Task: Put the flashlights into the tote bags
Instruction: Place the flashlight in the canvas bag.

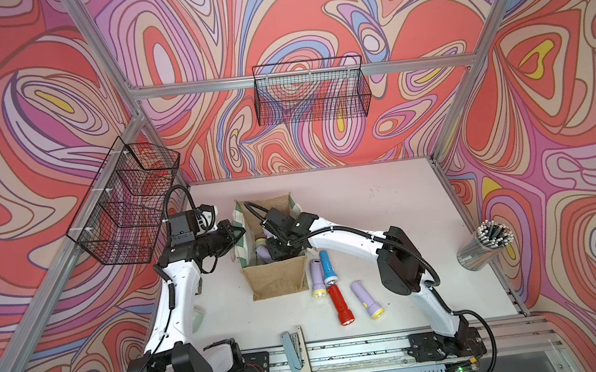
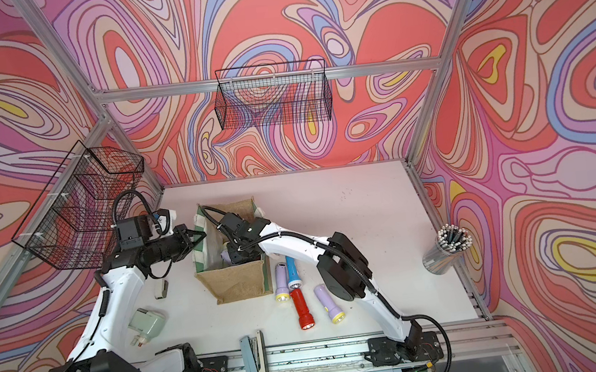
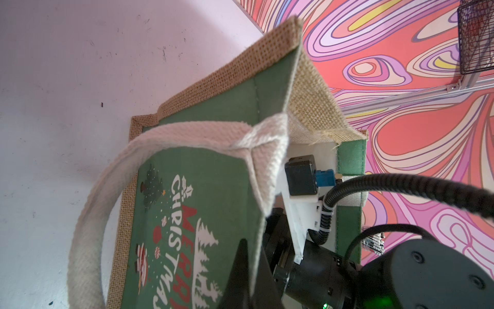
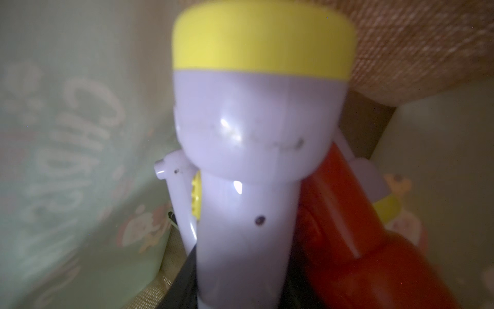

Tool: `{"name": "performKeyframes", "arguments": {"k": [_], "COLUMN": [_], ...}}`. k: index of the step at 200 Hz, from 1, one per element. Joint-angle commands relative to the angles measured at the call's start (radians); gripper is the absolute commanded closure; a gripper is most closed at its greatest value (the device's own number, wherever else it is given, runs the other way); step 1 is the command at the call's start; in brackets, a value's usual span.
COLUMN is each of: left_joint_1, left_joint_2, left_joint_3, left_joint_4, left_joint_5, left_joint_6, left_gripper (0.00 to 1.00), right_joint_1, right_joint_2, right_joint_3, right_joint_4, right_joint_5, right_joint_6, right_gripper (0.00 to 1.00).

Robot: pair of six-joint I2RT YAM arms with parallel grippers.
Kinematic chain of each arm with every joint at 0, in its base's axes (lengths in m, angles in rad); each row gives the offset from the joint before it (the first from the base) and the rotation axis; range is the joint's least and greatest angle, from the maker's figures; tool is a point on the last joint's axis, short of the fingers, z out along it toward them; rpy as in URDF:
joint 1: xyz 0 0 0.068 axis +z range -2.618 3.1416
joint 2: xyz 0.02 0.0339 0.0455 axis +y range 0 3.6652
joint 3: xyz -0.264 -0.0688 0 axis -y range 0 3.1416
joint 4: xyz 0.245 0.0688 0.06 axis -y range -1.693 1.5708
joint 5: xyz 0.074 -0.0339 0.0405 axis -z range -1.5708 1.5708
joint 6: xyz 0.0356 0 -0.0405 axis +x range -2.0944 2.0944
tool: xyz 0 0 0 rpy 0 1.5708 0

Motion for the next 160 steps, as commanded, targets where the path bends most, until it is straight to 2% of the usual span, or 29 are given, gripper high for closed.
{"name": "performKeyframes", "arguments": {"k": [1, 89, 126, 160], "left_joint_1": [0.001, 0.001, 0.001, 0.001], "left_joint_2": [-0.02, -0.026, -0.022, -0.023], "left_joint_3": [0.007, 0.016, 0.01, 0.008], "left_joint_4": [-0.009, -0.02, -0.013, -0.014], "left_joint_5": [-0.005, -0.02, -0.019, -0.018], "left_joint_6": [0.023, 0.027, 0.024, 0.026], "left_gripper": [1.0, 1.0, 1.0, 1.0], "right_joint_1": [-0.002, -0.028, -0.03, -0.03], "right_joint_2": [0.001, -0.043, -0.048, -0.054], "right_joint_3": [0.015, -0.026, -0.002, 0.007], "right_joint_4": [-0.069, -0.115, -0.135, -0.103], "right_joint_5": [0.069, 0.156, 0.148, 0.076], "right_joint_6": [-0.021, -0.042, -0.061, -0.078], "right_gripper": [0.75, 0.76, 0.67, 0.62]}}
